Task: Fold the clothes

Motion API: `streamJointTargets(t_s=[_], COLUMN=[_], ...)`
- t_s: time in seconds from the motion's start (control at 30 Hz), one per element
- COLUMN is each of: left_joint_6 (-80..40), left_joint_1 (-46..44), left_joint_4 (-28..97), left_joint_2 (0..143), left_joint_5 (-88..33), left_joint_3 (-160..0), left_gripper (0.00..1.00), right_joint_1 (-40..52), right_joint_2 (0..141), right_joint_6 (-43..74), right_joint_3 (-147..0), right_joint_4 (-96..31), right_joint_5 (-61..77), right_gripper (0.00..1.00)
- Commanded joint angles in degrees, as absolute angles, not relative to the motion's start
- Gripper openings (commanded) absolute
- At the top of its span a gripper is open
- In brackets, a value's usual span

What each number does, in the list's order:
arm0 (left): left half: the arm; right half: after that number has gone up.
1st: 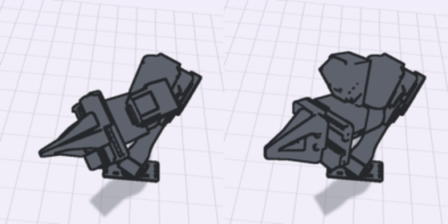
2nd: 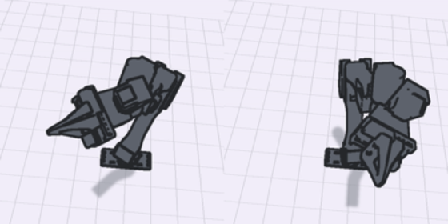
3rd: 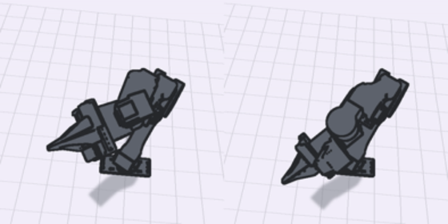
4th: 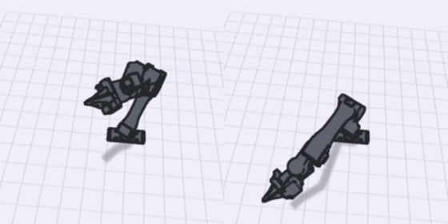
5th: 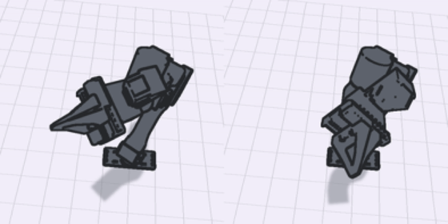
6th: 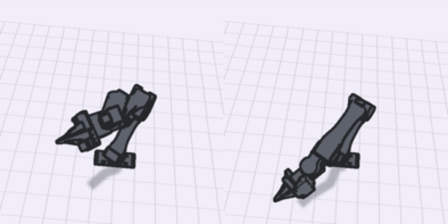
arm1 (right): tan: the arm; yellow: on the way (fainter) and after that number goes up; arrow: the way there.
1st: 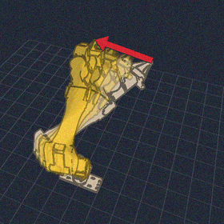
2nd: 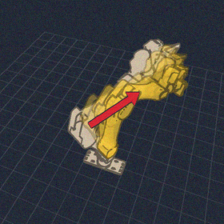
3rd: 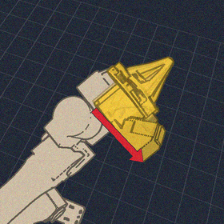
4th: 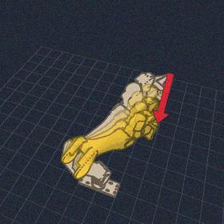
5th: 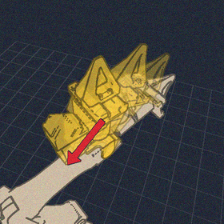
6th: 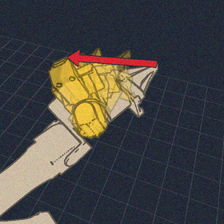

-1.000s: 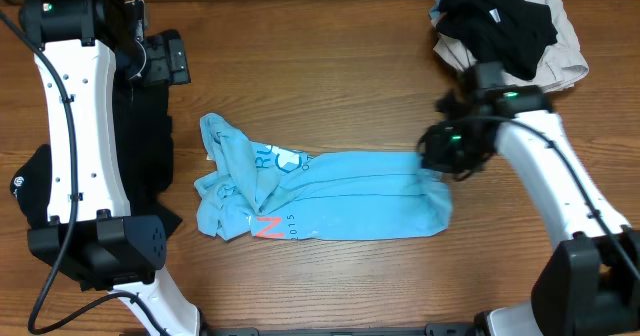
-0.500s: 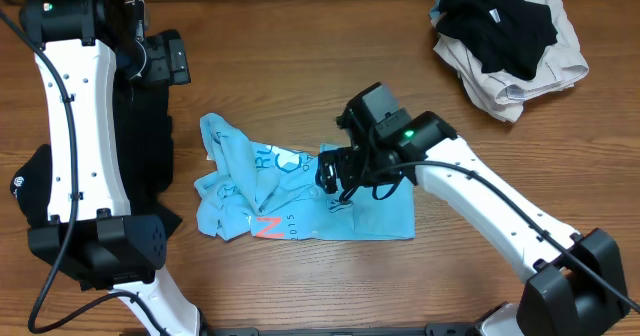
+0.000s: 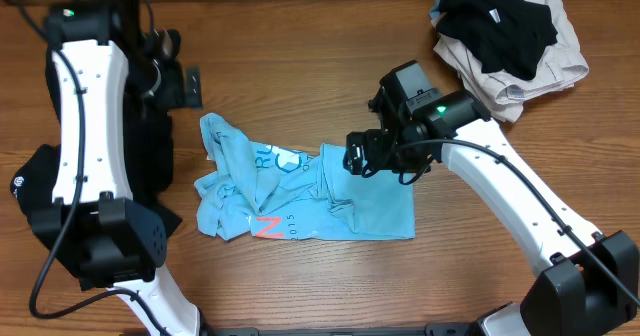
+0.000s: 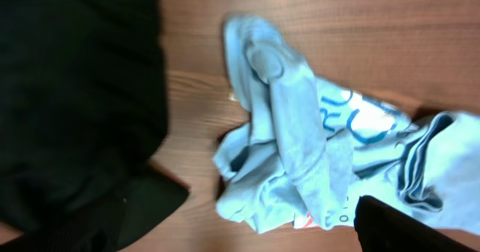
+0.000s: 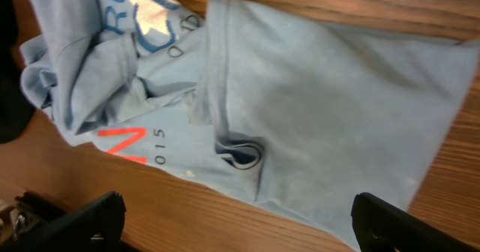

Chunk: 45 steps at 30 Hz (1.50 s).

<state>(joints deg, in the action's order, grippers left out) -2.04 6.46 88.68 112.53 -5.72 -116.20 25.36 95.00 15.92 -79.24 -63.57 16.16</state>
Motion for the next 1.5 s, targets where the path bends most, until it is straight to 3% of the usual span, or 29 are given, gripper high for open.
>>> streamJointTargets(t_s=[0.0, 0.13, 0.37, 0.6, 0.83, 0.93, 1.0, 1.03, 1.1, 1.2, 1.47], left_joint_6=[4.58, 9.98, 11.09, 0.86, -0.21, -0.36, -0.49, -1.15, -4.73, -8.93, -4.43], left_joint_1=[5.39, 2.9, -2.07, -3.14, -4.03, -4.97, -5.08, -5.04, -4.43, -2.33, 4.89], left_joint_4=[84.51, 78.61, 72.29, 66.89, 63.09, 59.81, 58.98, 58.85, 59.09, 61.45, 76.16], left_joint_2=[113.14, 113.14, 113.14, 113.14, 113.14, 113.14, 113.14, 113.14, 113.12, 113.12, 113.12], left_joint_5=[-14.04, -18.94, -14.09, -0.43, -5.08, -5.61, -5.54, -5.34, -2.94, -0.89, -0.84], left_joint_3=[-106.08, -95.88, -85.32, -78.98, -74.15, -70.83, -69.82, -69.73, -70.08, -72.47, -89.8], left_gripper=[1.0, 1.0, 1.0, 1.0, 0.98, 0.88, 0.72, 0.54, 0.04, 0.04, 0.04], right_joint_1=[24.25, 23.44, 23.0, 23.0, 23.0, 23.0, 23.0, 23.0, 23.0, 23.0, 22.06], right_joint_2=[94.45, 94.45, 94.45, 94.45, 94.45, 94.45, 94.45, 94.45, 94.45, 94.45, 94.45], right_joint_6=[14.55, 14.52, 13.19, 13.06, 13.1, 13.32, 13.32, 13.32, 13.32, 13.5, 13.52], right_joint_3=[-80.64, -80.64, -80.64, -80.64, -80.64, -80.64, -80.64, -80.64, -80.64, -80.64, -80.64], right_joint_4=[-63.55, -63.57, -63.81, -64.18, -63.94, -63.57, -63.64, -63.79, -64.25, -65.41, -67.13], right_joint_5=[12.95, 10.94, 10.28, 10.31, 10.31, 10.31, 10.31, 10.31, 10.31, 10.31, 10.13], right_gripper=[1.0, 1.0, 1.0, 1.0, 1.0, 1.0, 1.0, 1.0, 0.99, 0.96, 0.91])
